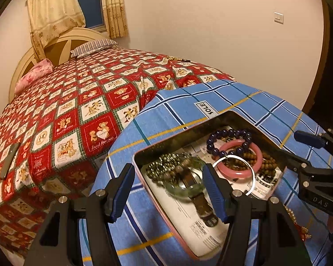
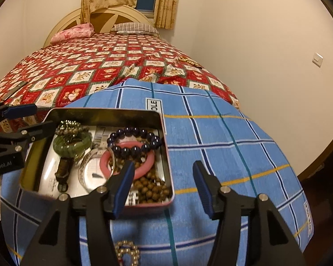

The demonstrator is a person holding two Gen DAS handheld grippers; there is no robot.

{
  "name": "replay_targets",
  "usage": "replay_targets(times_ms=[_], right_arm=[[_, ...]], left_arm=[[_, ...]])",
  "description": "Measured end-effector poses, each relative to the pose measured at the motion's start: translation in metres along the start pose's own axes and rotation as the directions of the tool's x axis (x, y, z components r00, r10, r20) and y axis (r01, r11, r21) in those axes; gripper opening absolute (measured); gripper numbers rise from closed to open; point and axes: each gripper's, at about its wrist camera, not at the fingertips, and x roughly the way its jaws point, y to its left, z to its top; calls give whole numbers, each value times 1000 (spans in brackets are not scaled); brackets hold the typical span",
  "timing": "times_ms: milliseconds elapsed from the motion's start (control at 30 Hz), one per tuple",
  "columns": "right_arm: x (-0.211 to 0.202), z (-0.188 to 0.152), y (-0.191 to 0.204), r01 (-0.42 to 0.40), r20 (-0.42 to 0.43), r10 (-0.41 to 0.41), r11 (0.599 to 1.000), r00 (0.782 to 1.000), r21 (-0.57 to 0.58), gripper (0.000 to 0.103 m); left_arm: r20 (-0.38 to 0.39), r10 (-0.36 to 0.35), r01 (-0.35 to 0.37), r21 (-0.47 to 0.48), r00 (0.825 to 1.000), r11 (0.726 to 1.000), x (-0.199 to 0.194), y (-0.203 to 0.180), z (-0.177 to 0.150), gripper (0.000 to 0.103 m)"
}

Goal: Organize jewelry
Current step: 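Lift both open tools out of the tin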

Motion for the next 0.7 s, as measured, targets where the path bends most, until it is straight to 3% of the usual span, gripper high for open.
replay_targets(times_ms=[700], right_arm=[[-31, -62, -15, 12, -48, -9, 998, 999, 63, 61]], left_arm=[[-27, 9, -9, 0, 1000, 1000, -26, -20, -43, 64]])
